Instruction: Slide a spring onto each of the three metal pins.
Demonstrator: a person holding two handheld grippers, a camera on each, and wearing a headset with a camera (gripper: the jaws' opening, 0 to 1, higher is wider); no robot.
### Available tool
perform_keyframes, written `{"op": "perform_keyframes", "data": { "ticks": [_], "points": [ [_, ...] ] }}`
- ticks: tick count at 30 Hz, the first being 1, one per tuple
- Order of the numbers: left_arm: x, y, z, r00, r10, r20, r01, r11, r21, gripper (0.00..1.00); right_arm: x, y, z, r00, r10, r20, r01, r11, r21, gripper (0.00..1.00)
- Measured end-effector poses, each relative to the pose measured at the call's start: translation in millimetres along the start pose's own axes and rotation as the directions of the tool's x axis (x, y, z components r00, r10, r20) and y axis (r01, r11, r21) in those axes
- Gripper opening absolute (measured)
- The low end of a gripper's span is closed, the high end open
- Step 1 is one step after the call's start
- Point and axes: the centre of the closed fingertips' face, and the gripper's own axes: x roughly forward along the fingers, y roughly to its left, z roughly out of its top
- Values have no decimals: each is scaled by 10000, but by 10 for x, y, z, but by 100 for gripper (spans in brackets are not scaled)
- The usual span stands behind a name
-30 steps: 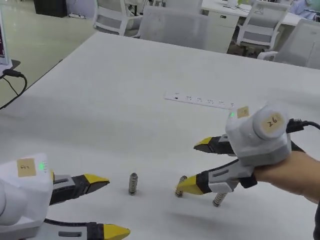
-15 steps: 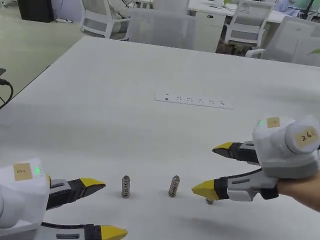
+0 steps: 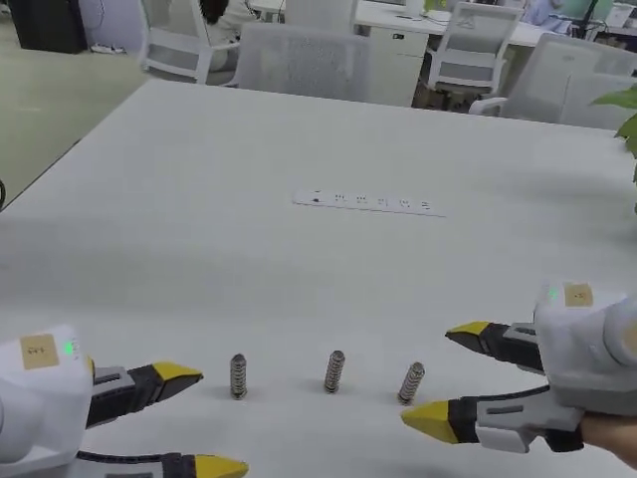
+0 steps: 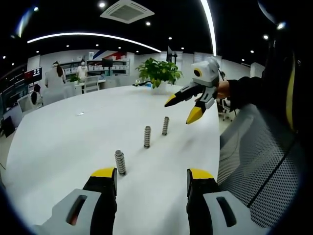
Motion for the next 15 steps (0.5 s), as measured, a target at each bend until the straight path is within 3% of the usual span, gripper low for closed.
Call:
{"op": "perform_keyframes", "data": {
  "ticks": [15],
  "points": [
    [-1,-12,-36,10000,20,85,-17,9995,-317,53,-137,150,-119,9995,-41,314,36,9999,169,68]
  ]
}}
